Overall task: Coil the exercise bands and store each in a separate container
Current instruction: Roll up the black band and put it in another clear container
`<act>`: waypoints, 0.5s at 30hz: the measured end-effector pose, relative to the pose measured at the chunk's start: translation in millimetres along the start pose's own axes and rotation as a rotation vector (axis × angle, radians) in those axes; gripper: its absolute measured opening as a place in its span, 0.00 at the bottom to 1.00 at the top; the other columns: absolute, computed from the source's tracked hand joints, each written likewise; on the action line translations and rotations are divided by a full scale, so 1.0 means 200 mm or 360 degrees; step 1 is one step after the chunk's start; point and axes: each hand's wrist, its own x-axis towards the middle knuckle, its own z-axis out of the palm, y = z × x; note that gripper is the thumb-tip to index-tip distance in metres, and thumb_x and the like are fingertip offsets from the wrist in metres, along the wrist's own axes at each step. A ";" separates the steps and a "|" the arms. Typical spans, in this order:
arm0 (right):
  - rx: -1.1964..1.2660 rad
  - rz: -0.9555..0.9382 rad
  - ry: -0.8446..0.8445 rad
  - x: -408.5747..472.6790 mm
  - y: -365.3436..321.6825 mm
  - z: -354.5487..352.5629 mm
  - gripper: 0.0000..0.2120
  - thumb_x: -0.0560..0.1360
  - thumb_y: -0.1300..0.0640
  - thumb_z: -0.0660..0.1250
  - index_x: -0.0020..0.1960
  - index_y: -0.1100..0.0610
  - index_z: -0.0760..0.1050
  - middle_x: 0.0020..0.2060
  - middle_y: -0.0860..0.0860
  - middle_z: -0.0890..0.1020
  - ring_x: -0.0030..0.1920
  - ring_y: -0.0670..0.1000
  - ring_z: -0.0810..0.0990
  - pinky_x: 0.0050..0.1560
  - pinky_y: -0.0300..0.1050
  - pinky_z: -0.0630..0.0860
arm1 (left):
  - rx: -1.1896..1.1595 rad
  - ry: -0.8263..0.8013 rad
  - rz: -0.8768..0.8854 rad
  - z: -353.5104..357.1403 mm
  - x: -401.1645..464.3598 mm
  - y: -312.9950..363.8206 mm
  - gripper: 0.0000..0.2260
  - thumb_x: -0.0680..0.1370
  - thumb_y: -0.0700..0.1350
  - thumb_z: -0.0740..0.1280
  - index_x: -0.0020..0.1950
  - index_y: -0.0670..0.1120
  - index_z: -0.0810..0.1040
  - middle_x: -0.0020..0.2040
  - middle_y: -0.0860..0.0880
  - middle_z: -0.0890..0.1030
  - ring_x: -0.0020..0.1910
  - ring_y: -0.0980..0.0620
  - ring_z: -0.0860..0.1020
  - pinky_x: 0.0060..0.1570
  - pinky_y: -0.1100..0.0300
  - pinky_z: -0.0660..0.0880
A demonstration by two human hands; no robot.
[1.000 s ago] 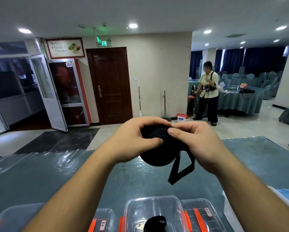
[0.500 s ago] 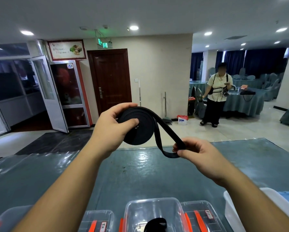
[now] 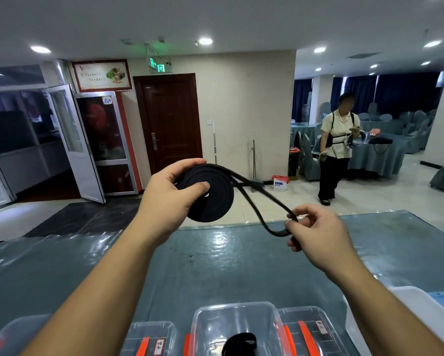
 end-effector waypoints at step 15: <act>-0.0041 -0.0492 -0.0210 -0.01 -0.28 -0.01 0.15 0.78 0.42 0.69 0.64 0.37 0.80 0.58 0.35 0.83 0.60 0.39 0.81 0.59 0.40 0.79 | 0.0280 -0.0497 0.0134 0.06 -0.06 0.07 0.20 0.76 0.37 0.75 0.60 0.60 0.84 0.54 0.60 0.86 0.56 0.60 0.83 0.53 0.67 0.80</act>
